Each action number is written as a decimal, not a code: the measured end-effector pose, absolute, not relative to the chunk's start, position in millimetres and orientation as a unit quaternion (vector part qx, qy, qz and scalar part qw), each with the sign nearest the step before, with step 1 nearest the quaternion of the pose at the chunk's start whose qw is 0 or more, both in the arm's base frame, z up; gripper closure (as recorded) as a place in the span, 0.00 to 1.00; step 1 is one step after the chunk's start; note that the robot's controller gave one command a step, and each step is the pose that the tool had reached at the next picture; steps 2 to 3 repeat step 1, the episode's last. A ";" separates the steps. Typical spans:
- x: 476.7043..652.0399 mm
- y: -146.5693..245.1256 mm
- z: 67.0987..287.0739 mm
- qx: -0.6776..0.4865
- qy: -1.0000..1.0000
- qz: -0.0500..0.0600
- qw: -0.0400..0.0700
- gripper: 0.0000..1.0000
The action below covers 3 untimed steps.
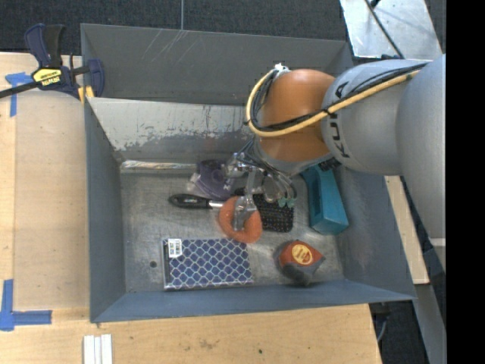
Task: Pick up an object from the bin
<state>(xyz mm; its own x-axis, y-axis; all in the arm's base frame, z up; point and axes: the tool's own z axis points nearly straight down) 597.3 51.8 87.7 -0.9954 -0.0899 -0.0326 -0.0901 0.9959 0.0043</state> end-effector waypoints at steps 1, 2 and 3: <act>597.3 51.8 87.7 -0.045 0.999 0.003 0.016 1.00; 597.3 51.8 87.7 -0.045 0.999 0.003 0.016 1.00; 597.3 51.8 87.7 -0.045 0.999 0.003 0.016 1.00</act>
Offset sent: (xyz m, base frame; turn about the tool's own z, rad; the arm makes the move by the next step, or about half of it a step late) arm 0.0000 -0.0002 0.0127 -0.0001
